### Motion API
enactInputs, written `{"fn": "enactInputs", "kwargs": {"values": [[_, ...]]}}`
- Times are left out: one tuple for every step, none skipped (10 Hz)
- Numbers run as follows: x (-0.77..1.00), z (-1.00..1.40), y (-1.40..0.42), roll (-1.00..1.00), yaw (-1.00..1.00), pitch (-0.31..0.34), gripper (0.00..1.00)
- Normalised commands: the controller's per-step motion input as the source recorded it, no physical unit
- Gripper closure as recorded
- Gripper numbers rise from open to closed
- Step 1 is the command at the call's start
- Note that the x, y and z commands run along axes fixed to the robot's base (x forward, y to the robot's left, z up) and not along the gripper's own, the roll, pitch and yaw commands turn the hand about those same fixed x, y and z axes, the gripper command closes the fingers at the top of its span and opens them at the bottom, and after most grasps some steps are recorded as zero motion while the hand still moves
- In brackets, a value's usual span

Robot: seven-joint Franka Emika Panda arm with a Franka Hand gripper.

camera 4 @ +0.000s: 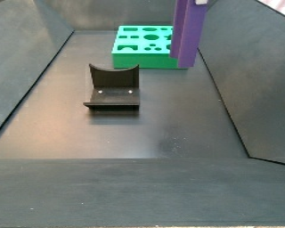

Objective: Pick up the arch object. Move up. Rotate the arch object. Move to above the board. Insert the arch object.
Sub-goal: Rotate the arch object.

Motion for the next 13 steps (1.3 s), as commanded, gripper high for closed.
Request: {"fn": "enactInputs", "kwargs": {"values": [[0.04,-0.05,0.01,-0.13,1.00,-0.025,1.00],[0.03,-0.03,0.01,-0.12,0.85,-0.027,1.00],[0.03,-0.03,0.01,-0.10,0.59,-0.019,1.00],[0.03,-0.02,0.01,-0.06,0.31,-0.014,1.00],[0.01,0.00,-0.02,-0.01,1.00,-0.003,1.00],[0.01,0.00,-0.02,-0.01,1.00,-0.001,1.00],[0.01,0.00,-0.02,-0.01,1.00,-0.001,1.00],[0.01,0.00,-0.01,-0.01,1.00,-0.002,1.00],[0.01,0.00,-0.01,-0.01,1.00,-0.002,1.00],[0.01,0.00,-0.01,-0.01,1.00,-0.002,1.00],[0.01,0.00,-0.01,-0.01,1.00,-0.002,1.00],[0.01,0.00,-0.01,-0.01,1.00,-0.003,1.00],[0.01,0.00,-0.01,-0.02,0.96,-0.003,1.00]]}}
